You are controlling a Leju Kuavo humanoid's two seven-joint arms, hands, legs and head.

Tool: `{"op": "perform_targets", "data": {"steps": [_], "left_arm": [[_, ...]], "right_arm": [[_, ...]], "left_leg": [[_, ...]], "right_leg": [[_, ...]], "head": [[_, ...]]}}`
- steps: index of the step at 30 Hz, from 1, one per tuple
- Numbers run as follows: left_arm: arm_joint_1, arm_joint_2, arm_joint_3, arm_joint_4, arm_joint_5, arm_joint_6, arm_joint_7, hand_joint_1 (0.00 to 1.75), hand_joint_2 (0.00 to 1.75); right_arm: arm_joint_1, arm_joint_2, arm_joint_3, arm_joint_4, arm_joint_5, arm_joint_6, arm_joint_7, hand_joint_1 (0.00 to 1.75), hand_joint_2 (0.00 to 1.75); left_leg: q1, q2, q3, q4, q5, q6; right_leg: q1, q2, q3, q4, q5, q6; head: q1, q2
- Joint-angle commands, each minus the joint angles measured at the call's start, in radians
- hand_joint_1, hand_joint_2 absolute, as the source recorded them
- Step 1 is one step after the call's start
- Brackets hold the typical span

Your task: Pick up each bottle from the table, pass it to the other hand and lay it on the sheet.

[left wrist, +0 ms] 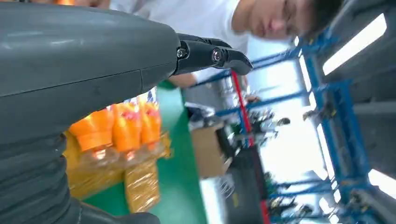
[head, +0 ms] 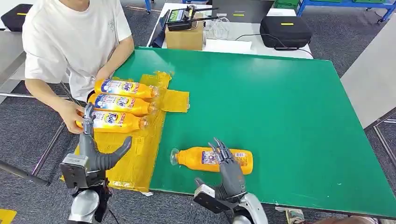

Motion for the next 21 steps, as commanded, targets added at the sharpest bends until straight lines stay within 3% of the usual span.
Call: {"op": "perform_targets", "data": {"steps": [1, 12, 21], "left_arm": [[0.038, -0.029, -0.007, -0.094, -0.018, -0.018, -0.024, 0.0, 1.75], [0.074, -0.021, -0.08, -0.101, -0.057, -0.035, -0.002, 0.0, 1.75], [0.098, -0.005, -0.127, -0.113, -0.096, -0.065, -0.026, 0.0, 1.75]], "right_arm": [[0.08, -0.251, -0.039, -0.144, 0.176, 0.083, 0.167, 0.0, 1.75], [0.086, -0.279, -0.058, -0.129, 0.221, 0.151, 0.254, 0.0, 1.75], [0.001, -0.259, -0.084, -0.049, 0.331, 0.176, 0.286, 0.0, 1.75]], "left_leg": [[0.0, -0.004, 0.001, -0.001, -0.001, 0.004], [0.0, -0.002, 0.0, -0.001, 0.0, 0.003], [0.0, 0.0, 0.001, -0.001, 0.0, 0.003]], "right_leg": [[0.001, -0.003, 0.003, -0.003, 0.0, -0.004], [0.0, -0.001, 0.0, -0.002, 0.0, -0.003], [0.001, 0.001, 0.0, -0.002, 0.001, -0.004]], "head": [[0.0, 0.0], [0.0, 0.0], [0.0, 0.0]]}}
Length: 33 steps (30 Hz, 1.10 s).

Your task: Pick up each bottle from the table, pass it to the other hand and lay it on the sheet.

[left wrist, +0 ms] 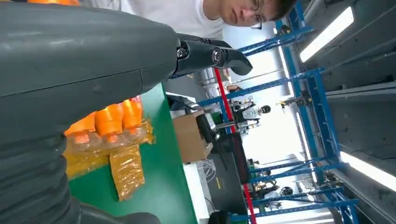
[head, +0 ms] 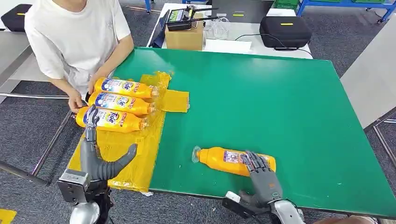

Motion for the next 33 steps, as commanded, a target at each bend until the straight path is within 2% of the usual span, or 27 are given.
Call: {"op": "perform_targets", "data": {"steps": [1, 5, 9, 14, 17, 20, 21, 22, 23, 24, 25, 31, 32, 33], "left_arm": [[0.014, 0.029, -0.094, 0.003, -0.047, -0.027, -0.026, 0.0, 1.75], [0.012, 0.039, -0.129, 0.009, -0.072, -0.014, -0.039, 0.0, 1.75], [-0.002, 0.038, -0.125, 0.022, 0.025, -0.073, 0.001, 0.0, 1.75], [0.01, 0.042, -0.123, 0.011, 0.014, -0.072, 0.0, 0.0, 1.75], [0.015, 0.039, -0.116, 0.008, 0.013, -0.071, 0.004, 0.0, 1.75], [0.022, 0.033, -0.103, 0.007, 0.009, -0.07, 0.013, 0.0, 1.75], [0.023, 0.029, -0.099, 0.008, 0.017, -0.083, 0.023, 0.0, 1.75], [0.022, 0.027, -0.097, 0.01, 0.02, -0.086, 0.026, 0.0, 1.75], [0.021, 0.025, -0.096, 0.013, 0.021, -0.086, 0.026, 0.0, 1.75], [0.019, 0.021, -0.093, 0.017, 0.032, -0.098, 0.034, 0.0, 1.75], [0.016, 0.016, -0.092, 0.024, 0.032, -0.096, 0.034, 0.0, 1.75], [0.016, 0.016, -0.092, 0.024, 0.032, -0.096, 0.034, 0.0, 1.75], [0.016, 0.016, -0.092, 0.024, 0.032, -0.096, 0.034, 0.0, 1.75], [0.015, 0.014, -0.09, 0.026, 0.03, -0.094, 0.034, 0.0, 1.75]], "right_arm": [[-0.087, 0.01, -0.04, 0.12, 0.024, 0.035, -0.008, 0.0, 1.75], [-0.14, 0.031, -0.041, 0.205, 0.026, 0.023, -0.029, 0.0, 1.75], [-0.198, 0.057, -0.055, 0.287, 0.03, -0.023, -0.03, 0.0, 1.75], [-0.194, 0.057, -0.067, 0.281, 0.05, -0.018, -0.006, 0.0, 1.75], [-0.182, 0.054, -0.068, 0.264, 0.062, 0.019, 0.016, 0.0, 1.75], [-0.177, 0.04, -0.056, 0.28, 0.072, 0.129, 0.066, 0.0, 1.75], [-0.182, 0.024, -0.043, 0.297, 0.067, 0.205, 0.086, 0.03, 1.75], [-0.182, 0.015, -0.04, 0.312, 0.064, 0.215, 0.089, 0.03, 1.75], [-0.187, 0.015, -0.037, 0.324, 0.06, 0.216, 0.088, 0.14, 1.75], [-0.196, 0.005, -0.027, 0.353, 0.055, 0.228, 0.087, 1.34, 1.75], [-0.199, 0.006, -0.029, 0.371, 0.046, 0.234, 0.09, 1.43, 1.75], [-0.199, 0.006, -0.029, 0.371, 0.046, 0.234, 0.09, 1.43, 1.75], [-0.199, 0.006, -0.029, 0.371, 0.046, 0.234, 0.09, 1.75, 1.75], [-0.205, 0.008, -0.023, 0.379, 0.042, 0.243, 0.096, 1.75, 1.75]], "left_leg": [[0.0, 0.0, 0.001, -0.001, 0.0, 0.002], [0.001, 0.001, 0.001, -0.002, 0.001, 0.002], [0.001, 0.001, 0.002, -0.002, 0.001, 0.003], [0.001, 0.0, 0.003, -0.002, 0.0, 0.002], [0.001, 0.0, 0.003, -0.002, 0.0, 0.002], [0.001, 0.0, 0.003, -0.002, 0.0, 0.003], [0.001, -0.001, 0.002, -0.002, 0.0, 0.002], [0.0, -0.001, 0.002, -0.002, 0.0, 0.002], [0.0, -0.001, 0.003, -0.001, 0.0, 0.002], [0.001, -0.001, 0.003, -0.002, 0.001, 0.003], [0.001, 0.0, 0.005, -0.002, 0.001, 0.002], [0.001, 0.001, 0.012, -0.001, 0.0, 0.003], [0.001, 0.002, 0.013, -0.001, -0.001, 0.003], [0.001, 0.0, 0.011, -0.001, 0.001, 0.004]], "right_leg": [[0.001, 0.0, 0.0, -0.001, 0.0, -0.003], [0.002, 0.002, 0.001, -0.002, 0.002, -0.004], [0.002, 0.002, 0.001, -0.003, 0.002, -0.005], [0.001, 0.001, 0.002, -0.002, 0.001, -0.004], [0.002, 0.0, 0.003, -0.002, 0.001, -0.004], [0.002, 0.0, 0.003, -0.003, 0.001, -0.005], [0.002, 0.0, 0.002, -0.002, 0.001, -0.004], [0.001, 0.0, 0.003, -0.002, 0.001, -0.003], [0.001, -0.001, 0.003, -0.002, 0.0, -0.002], [0.002, -0.001, 0.003, -0.003, 0.001, -0.004], [0.002, 0.0, 0.004, -0.003, 0.001, -0.003], [0.001, 0.0, 0.004, -0.003, 0.001, -0.003], [0.001, 0.0, 0.005, -0.003, 0.001, -0.002], [0.002, -0.002, 0.002, -0.005, 0.002, -0.004]], "head": [[0.0, 0.0], [0.0, 0.0], [0.0, 0.0], [0.0, 0.0], [0.0, 0.0], [0.0, 0.0], [0.0, 0.0], [0.0, 0.0], [0.0, 0.0], [0.0, 0.0], [0.0, 0.0], [0.0, 0.0], [0.0, 0.0], [0.0, 0.0]]}}
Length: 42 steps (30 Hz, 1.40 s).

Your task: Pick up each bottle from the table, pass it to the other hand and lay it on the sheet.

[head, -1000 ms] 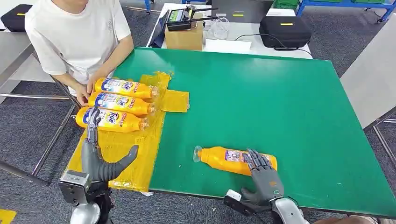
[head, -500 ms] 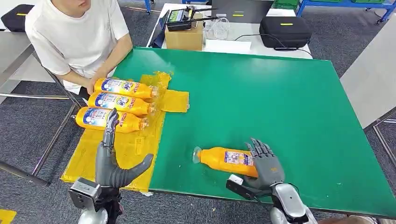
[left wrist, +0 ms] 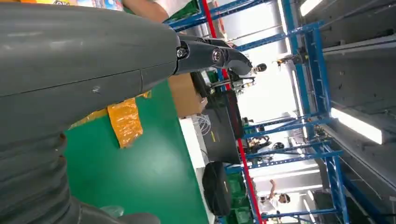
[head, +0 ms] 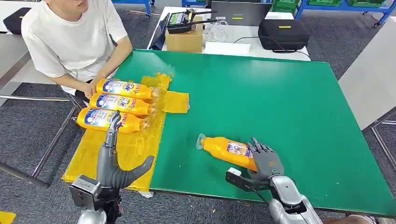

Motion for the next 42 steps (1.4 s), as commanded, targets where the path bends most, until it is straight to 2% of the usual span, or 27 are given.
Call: {"op": "perform_targets", "data": {"steps": [1, 5, 8, 11, 13, 14, 16, 17, 19, 20, 22, 23, 25, 27, 28, 29, 30, 31, 34, 36, 38, 39, 42], "left_arm": [[-0.019, -0.001, 0.01, 0.038, 0.003, 0.001, 0.006, 0.0, 1.75], [-0.025, 0.004, 0.008, 0.051, -0.001, -0.002, 0.005, 0.0, 1.75], [-0.039, 0.016, 0.001, 0.072, 0.016, -0.017, 0.001, 0.0, 1.75], [-0.06, 0.032, -0.011, 0.103, 0.033, -0.022, -0.016, 0.0, 1.75], [-0.066, 0.042, -0.02, 0.111, 0.045, -0.019, -0.025, 0.0, 1.75], [-0.065, 0.046, -0.023, 0.11, 0.047, -0.016, -0.026, 0.0, 1.75], [-0.064, 0.048, -0.025, 0.107, 0.048, -0.014, -0.026, 0.0, 1.75], [-0.064, 0.048, -0.025, 0.107, 0.048, -0.014, -0.026, 0.0, 1.75], [-0.064, 0.048, -0.025, 0.107, 0.048, -0.014, -0.026, 0.0, 1.75], [-0.064, 0.048, -0.025, 0.107, 0.048, -0.014, -0.026, 0.0, 1.75], [-0.053, 0.052, -0.029, 0.093, 0.049, -0.01, -0.026, 0.0, 1.75], [-0.038, 0.053, -0.031, 0.079, 0.054, -0.008, -0.015, 0.0, 1.75], [-0.025, 0.053, -0.042, 0.093, 0.045, -0.016, 0.079, 0.0, 1.75], [-0.023, 0.027, -0.043, 0.142, 0.039, 0.008, 0.125, 0.0, 1.75], [-0.021, -0.003, -0.035, 0.154, 0.078, 0.017, 0.133, 0.0, 1.75], [-0.021, -0.012, -0.041, 0.16, 0.153, -0.008, 0.158, 0.0, 0.0], [-0.021, -0.014, -0.054, 0.152, 0.202, -0.027, 0.145, 0.0, 1.75], [-0.024, -0.007, -0.079, 0.145, 0.208, -0.03, 0.14, 0.0, 1.75], [-0.027, -0.007, -0.094, 0.135, 0.209, -0.026, 0.142, 0.0, 1.75], [-0.027, -0.002, -0.095, 0.132, 0.211, -0.024, 0.144, 0.0, 1.75], [-0.027, 0.0, -0.094, 0.132, 0.211, -0.023, 0.144, 0.0, 1.75], [-0.029, 0.004, -0.098, 0.131, 0.223, -0.033, 0.136, 0.0, 1.75], [-0.053, 0.005, -0.139, 0.124, 0.216, -0.06, 0.039, 0.0, 1.75]], "right_arm": [[-0.006, -0.021, 0.026, 0.159, -0.012, 0.047, 0.017, 1.75, 1.75], [-0.015, -0.039, 0.0, 0.203, -0.086, 0.072, -0.019, 1.75, 1.75], [-0.016, -0.074, -0.034, 0.228, -0.231, 0.137, -0.109, 1.75, 1.75], [-0.02, -0.093, -0.073, 0.27, -0.411, 0.195, -0.234, 1.75, 1.75], [-0.006, -0.09, -0.082, 0.253, -0.49, 0.163, -0.303, 1.75, 1.75], [-0.001, -0.089, -0.07, 0.242, -0.495, 0.159, -0.301, 1.75, 1.75], [0.001, -0.088, -0.058, 0.23, -0.504, 0.156, -0.288, 1.75, 1.75], [0.001, -0.088, -0.058, 0.23, -0.504, 0.156, -0.288, 1.75, 1.75], [0.001, -0.088, -0.058, 0.23, -0.504, 0.156, -0.288, 1.75, 1.75], [0.001, -0.088, -0.058, 0.23, -0.504, 0.156, -0.288, 1.75, 1.75], [0.02, -0.066, -0.079, 0.194, -0.547, 0.112, -0.318, 1.75, 1.75], [0.053, -0.021, -0.122, 0.127, -0.619, 0.073, -0.367, 1.75, 1.75], [0.115, 0.044, -0.17, -0.008, -0.735, 0.069, -0.421, 1.75, 1.75], [0.17, 0.127, -0.208, -0.165, -0.829, 0.03, -0.489, 1.75, 1.75], [0.187, 0.167, -0.222, -0.229, -0.839, -0.009, -0.495, 1.75, 1.75], [0.198, 0.195, -0.219, -0.292, -0.826, -0.064, -0.484, 1.69, 1.75], [0.201, 0.221, -0.231, -0.332, -0.84, -0.107, -0.505, 1.75, 1.75], [0.193, 0.243, -0.242, -0.365, -0.867, -0.129, -0.519, 1.75, 1.75], [0.179, 0.241, -0.242, -0.379, -0.871, -0.126, -0.506, 1.75, 1.75], [0.179, 0.237, -0.247, -0.368, -0.873, -0.125, -0.508, 1.75, 1.75], [0.181, 0.235, -0.249, -0.365, -0.876, -0.123, -0.51, 1.75, 1.75], [0.179, 0.245, -0.261, -0.361, -0.895, -0.136, -0.545, 1.75, 1.75], [0.136, 0.295, -0.277, -0.382, -0.978, -0.143, -0.595, 1.75, 1.75]], "left_leg": [[0.0, -0.004, -0.002, -0.001, 0.002, 0.003], [0.001, -0.005, -0.001, -0.002, 0.003, 0.003], [0.0, -0.005, 0.005, -0.001, 0.001, 0.002], [0.001, -0.008, 0.002, -0.002, 0.003, 0.005], [0.001, -0.006, 0.004, -0.001, 0.003, 0.005], [0.001, -0.008, 0.0, -0.001, 0.004, 0.005], [0.0, -0.002, 0.011, 0.0, -0.002, 0.005], [0.001, -0.005, 0.003, 0.0, 0.001, 0.007], [0.001, -0.002, 0.012, 0.0, -0.003, 0.005], [0.002, -0.003, 0.008, -0.001, -0.001, 0.006], [0.003, -0.002, 0.014, -0.001, -0.003, 0.005], [0.004, -0.003, 0.01, -0.002, -0.001, 0.006], [0.003, 0.0, 0.015, -0.001, -0.004, 0.004], [0.004, -0.003, 0.008, -0.003, -0.001, 0.006], [0.003, -0.002, 0.01, -0.002, -0.003, 0.005], [0.003, 0.001, 0.011, -0.001, -0.004, 0.004], [0.003, 0.002, 0.009, -0.002, -0.004, 0.004], [0.003, 0.003, 0.007, -0.001, -0.005, 0.004], [0.003, 0.004, -0.002, -0.001, -0.004, 0.006], [0.002, -0.001, -0.006, -0.001, -0.003, 0.005], [0.002, -0.002, -0.004, -0.001, -0.003, 0.005], [0.002, -0.001, -0.004, -0.002, -0.003, 0.005], [0.002, 0.001, -0.006, -0.001, -0.003, 0.005]], "right_leg": [[0.001, -0.003, 0.0, -0.003, 0.002, -0.004], [0.002, -0.004, 0.002, -0.004, 0.002, -0.005], [0.0, -0.004, 0.013, -0.003, 0.0, -0.002], [0.002, -0.008, 0.005, -0.008, 0.004, -0.004], [0.002, -0.006, 0.007, -0.009, 0.003, -0.003], [0.003, -0.008, 0.005, -0.011, 0.005, -0.004], [0.001, -0.003, 0.014, -0.008, 0.001, -0.002], [0.003, -0.006, 0.008, -0.01, 0.004, -0.004], [0.003, -0.001, 0.014, -0.008, 0.001, -0.003], [0.003, -0.001, 0.011, -0.01, 0.003, -0.005], [0.004, 0.001, 0.02, -0.01, 0.001, -0.003], [0.005, 0.0, 0.016, -0.011, 0.003, -0.005], [0.004, 0.003, 0.019, -0.009, 0.001, -0.003], [0.005, 0.001, 0.014, -0.011, 0.003, -0.006], [0.004, 0.002, 0.021, -0.01, 0.001, -0.004], [0.004, 0.004, 0.022, -0.008, 0.0, -0.003], [0.004, 0.006, 0.02, -0.007, 0.0, -0.005], [0.004, 0.007, 0.018, -0.005, 0.0, -0.003], [0.005, 0.007, 0.007, -0.003, 0.0, -0.009], [0.003, 0.002, 0.005, -0.003, 0.0, -0.005], [0.003, 0.0, 0.008, -0.005, -0.001, -0.003], [0.003, 0.001, 0.008, -0.006, 0.0, -0.004], [0.003, 0.003, 0.005, -0.004, 0.0, -0.005]], "head": [[0.0, 0.0], [0.0, 0.0], [0.0, 0.0], [0.0, 0.0], [0.0, 0.0], [0.0, 0.0], [0.0, 0.0], [0.001, 0.0], [0.0, 0.0], [0.0, 0.0], [0.0, 0.0], [0.0, 0.0], [0.0, 0.0], [0.0, 0.0], [0.0, 0.0], [0.0, 0.0], [0.0, 0.0], [0.0, 0.0], [-0.001, 0.0], [0.0, 0.0], [0.0, 0.0], [0.0, 0.0], [0.0, 0.0]]}}
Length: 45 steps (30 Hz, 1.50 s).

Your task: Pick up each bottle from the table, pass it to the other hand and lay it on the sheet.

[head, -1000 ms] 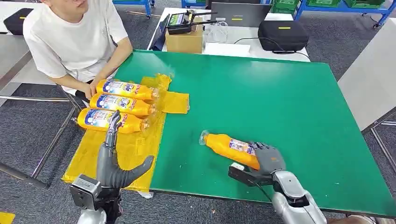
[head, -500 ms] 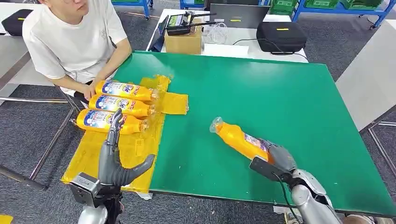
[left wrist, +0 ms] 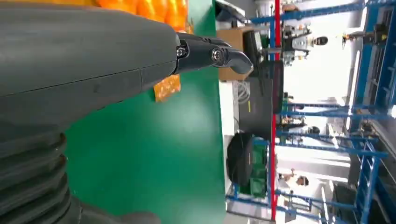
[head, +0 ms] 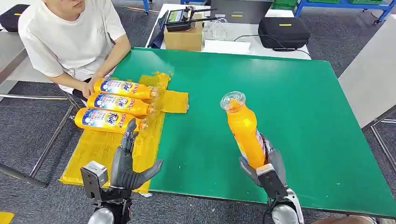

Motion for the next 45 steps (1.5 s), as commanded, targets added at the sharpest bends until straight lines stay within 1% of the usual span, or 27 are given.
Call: {"op": "perform_targets", "data": {"steps": [1, 2, 3, 4, 6, 7, 8, 9, 10, 11, 14, 15, 16, 17, 18, 21, 22, 25, 27, 28, 31, 32, 34, 36, 39, 41, 45], "left_arm": [[-0.062, 0.002, -0.069, 0.05, 0.062, -0.069, -0.1, 0.0, 1.75], [-0.064, -0.011, -0.063, 0.056, 0.123, -0.097, -0.067, 0.0, 1.75], [-0.071, -0.016, -0.062, 0.063, 0.148, -0.105, -0.07, 0.0, 1.75], [-0.08, -0.02, -0.062, 0.075, 0.16, -0.11, -0.083, 0.0, 1.75], [-0.093, -0.03, -0.062, 0.11, 0.198, -0.119, -0.057, 0.0, 1.75], [-0.092, -0.043, -0.059, 0.111, 0.145, -0.069, -0.11, 0.0, 1.75], [-0.092, -0.059, -0.06, 0.102, 0.075, 0.015, -0.192, 0.0, 1.75], [-0.103, -0.059, -0.075, 0.092, 0.07, 0.024, -0.223, 0.0, 1.75], [-0.107, -0.061, -0.083, 0.084, 0.097, 0.011, -0.193, 0.0, 1.75], [-0.116, -0.047, -0.106, 0.081, 0.107, -0.009, -0.171, 0.0, 1.75], [-0.13, -0.026, -0.138, 0.079, 0.07, -0.022, -0.203, 0.0, 1.75], [-0.136, -0.025, -0.139, 0.087, 0.101, -0.048, -0.18, 0.0, 1.75], [-0.143, -0.029, -0.132, 0.105, 0.229, -0.14, -0.092, 0.0, 1.75], [-0.154, -0.036, -0.114, 0.13, 0.32, -0.189, -0.05, 0.0, 1.75], [-0.173, -0.042, -0.108, 0.144, 0.329, -0.195, -0.077, 0.0, 1.75], [-0.204, -0.05, -0.112, 0.145, 0.325, -0.194, -0.089, 0.0, 1.75], [-0.204, -0.05, -0.112, 0.145, 0.325, -0.194, -0.089, 0.0, 1.75], [-0.205, -0.052, -0.115, 0.143, 0.324, -0.192, -0.086, 0.0, 1.75], [-0.212, -0.047, -0.131, 0.146, 0.329, -0.201, -0.091, 0.0, 1.75], [-0.215, -0.048, -0.141, 0.147, 0.315, -0.198, -0.101, 0.0, 1.75], [-0.224, -0.04, -0.19, 0.171, 0.32, -0.233, -0.1, 0.0, 1.75], [-0.224, -0.037, -0.203, 0.179, 0.325, -0.248, -0.105, 0.0, 1.75], [-0.222, -0.029, -0.221, 0.181, 0.326, -0.264, -0.107, 0.0, 1.75], [-0.217, -0.023, -0.227, 0.179, 0.318, -0.267, -0.115, 0.0, 1.75], [-0.202, -0.027, -0.209, 0.147, 0.246, -0.21, -0.157, 0.0, 1.75], [-0.193, -0.024, -0.2, 0.12, 0.22, -0.198, -0.168, 0.0, 1.75], [-0.184, -0.017, -0.197, 0.1, 0.224, -0.243, -0.168, 0.0, 1.75]], "right_arm": [[-0.06, 0.115, -0.059, -0.074, -0.123, -0.012, -0.082, 1.75, 1.75], [-0.072, 0.113, -0.04, -0.067, -0.117, -0.013, -0.079, 1.75, 1.75], [-0.086, 0.113, -0.019, -0.058, -0.109, -0.022, -0.082, 1.75, 1.75], [-0.104, 0.111, 0.002, -0.047, -0.107, -0.023, -0.085, 1.75, 1.75], [-0.136, 0.116, 0.039, -0.031, -0.108, -0.023, -0.083, 1.75, 1.75], [-0.151, 0.117, 0.06, -0.019, -0.113, -0.027, -0.078, 1.75, 1.75], [-0.168, 0.116, 0.09, -0.005, -0.114, -0.021, -0.074, 1.75, 1.75], [-0.201, 0.11, 0.131, 0.03, -0.102, 0.011, -0.052, 1.73, 1.75], [-0.224, 0.11, 0.15, 0.064, -0.096, 0.018, -0.047, 1.66, 1.75], [-0.254, 0.114, 0.166, 0.107, -0.095, 0.016, -0.047, 1.75, 1.75], [-0.328, 0.13, 0.204, 0.188, -0.104, 0.046, -0.061, 1.75, 1.75], [-0.344, 0.133, 0.224, 0.2, -0.097, 0.052, -0.069, 1.75, 1.75], [-0.353, 0.135, 0.246, 0.205, -0.088, 0.059, -0.078, 1.75, 1.75], [-0.362, 0.136, 0.276, 0.207, -0.075, 0.068, -0.094, 1.75, 1.75], [-0.371, 0.139, 0.309, 0.205, -0.06, 0.075, -0.108, 1.75, 1.75], [-0.38, 0.155, 0.36, 0.199, -0.043, 0.08, -0.112, 1.75, 1.75], [-0.38, 0.155, 0.36, 0.199, -0.043, 0.08, -0.112, 1.75, 1.75], [-0.378, 0.153, 0.362, 0.198, -0.043, 0.079, -0.111, 1.75, 1.75], [-0.379, 0.141, 0.397, 0.187, -0.034, 0.091, -0.129, 1.75, 1.75], [-0.378, 0.127, 0.433, 0.174, 0.0, 0.088, -0.154, 1.75, 1.75], [-0.34, 0.098, 0.48, 0.147, 0.031, 0.081, -0.172, 1.75, 1.75], [-0.327, 0.094, 0.49, 0.152, 0.03, 0.082, -0.179, 1.75, 1.75], [-0.316, 0.095, 0.5, 0.17, 0.044, 0.062, -0.191, 1.75, 1.75], [-0.309, 0.113, 0.495, 0.197, 0.007, 0.068, -0.212, 1.75, 1.75], [-0.311, 0.114, 0.503, 0.222, 0.009, 0.07, -0.19, 1.75, 1.75], [-0.317, 0.108, 0.51, 0.254, 0.016, 0.095, -0.149, 1.75, 1.75], [-0.34, 0.112, 0.506, 0.34, 0.017, 0.115, -0.134, 1.75, 1.75]], "left_leg": [[-0.001, -0.001, -0.003, 0.0, 0.0, 0.002], [0.0, -0.002, -0.004, 0.0, 0.001, 0.002], [0.0, -0.001, -0.005, 0.001, 0.001, 0.003], [0.0, 0.0, -0.005, 0.0, 0.0, 0.002], [0.0, 0.001, -0.004, 0.0, 0.001, 0.002], [0.0, 0.001, -0.004, -0.001, 0.001, 0.003], [0.0, 0.001, -0.004, -0.001, 0.001, 0.003], [0.0, 0.002, -0.004, 0.0, 0.001, 0.003], [0.0, 0.002, -0.004, 0.0, 0.0, 0.002], [0.0, 0.002, -0.004, 0.0, 0.001, 0.003], [0.0, 0.002, -0.002, -0.002, 0.001, 0.003], [0.0, 0.002, -0.003, -0.001, 0.001, 0.003], [0.0, 0.002, -0.002, -0.002, 0.002, 0.004], [0.0, 0.003, -0.003, -0.001, 0.001, 0.003], [0.0, 0.003, -0.002, -0.002, 0.001, 0.003], [0.0, 0.001, -0.003, -0.001, 0.001, 0.002], [0.0, 0.001, -0.004, -0.001, 0.001, 0.003], [0.0, -0.002, -0.003, -0.001, 0.001, 0.003], [0.001, -0.002, -0.003, -0.001, 0.001, 0.003], [0.0, -0.002, -0.003, -0.001, 0.001, 0.003], [0.0, -0.003, -0.004, -0.002, 0.002, 0.004], [0.0, -0.004, -0.003, -0.002, 0.001, 0.003], [0.0, -0.005, -0.003, -0.002, 0.002, 0.003], [0.0, -0.004, -0.002, -0.002, 0.002, 0.003], [0.0, -0.002, -0.003, -0.002, 0.001, 0.002], [0.0, -0.002, -0.002, -0.003, 0.002, 0.003], [0.0, -0.002, -0.003, -0.002, 0.002, 0.003]], "right_leg": [[0.0, -0.001, -0.003, 0.001, 0.0, -0.003], [0.0, -0.001, -0.004, 0.001, 0.0, -0.004], [0.001, -0.001, -0.005, 0.001, 0.0, -0.006], [0.001, 0.001, -0.006, 0.001, 0.001, -0.004], [0.001, 0.002, -0.005, 0.0, 0.001, -0.004], [0.002, 0.003, -0.005, -0.001, 0.002, -0.006], [0.001, 0.002, -0.004, 0.0, 0.001, -0.004], [0.001, 0.003, -0.005, 0.0, 0.002, -0.005], [0.001, 0.003, -0.005, 0.001, 0.001, -0.004], [0.001, 0.004, -0.005, 0.0, 0.002, -0.005], [0.002, 0.004, -0.003, -0.001, 0.002, -0.005], [0.001, 0.003, -0.004, 0.0, 0.002, -0.004], [0.002, 0.003, -0.003, -0.001, 0.002, -0.006], [0.001, 0.004, -0.004, 0.0, 0.001, -0.004], [0.001, 0.004, -0.003, -0.001, 0.002, -0.006], [0.001, 0.001, -0.004, 0.0, 0.001, -0.004], [0.001, 0.002, -0.004, 0.0, 0.001, -0.006], [0.001, 0.0, -0.003, 0.0, 0.0, -0.004], [0.002, -0.001, -0.002, -0.001, 0.001, -0.005], [0.001, 0.0, -0.003, -0.001, 0.001, -0.004], [0.002, -0.001, -0.002, -0.002, 0.001, -0.005], [0.001, -0.002, -0.001, -0.002, 0.0, -0.004], [0.001, -0.004, -0.001, -0.002, 0.0, -0.004], [0.001, -0.003, -0.001, -0.003, 0.0, -0.004], [0.001, -0.001, -0.003, -0.001, 0.0, -0.003], [0.002, -0.001, -0.002, -0.002, 0.001, -0.005], [0.001, -0.001, -0.002, -0.002, 0.001, -0.004]], "head": [[0.0, 0.0], [0.0, 0.0], [0.0, 0.0], [0.0, 0.0], [0.0, 0.0], [0.0, 0.0], [0.0, 0.0], [0.0, 0.0], [0.0, 0.0], [0.0, 0.0], [0.0, 0.0], [0.0, 0.0], [0.0, 0.0], [0.0, 0.0], [0.0, 0.0], [0.0, 0.0], [0.0, 0.0], [0.0, 0.0], [0.0, 0.0], [0.0, 0.0], [0.0, 0.0], [0.0, 0.0], [0.0, 0.0], [0.0, 0.0], [0.0, 0.0], [0.0, 0.0], [0.0, 0.0]]}}
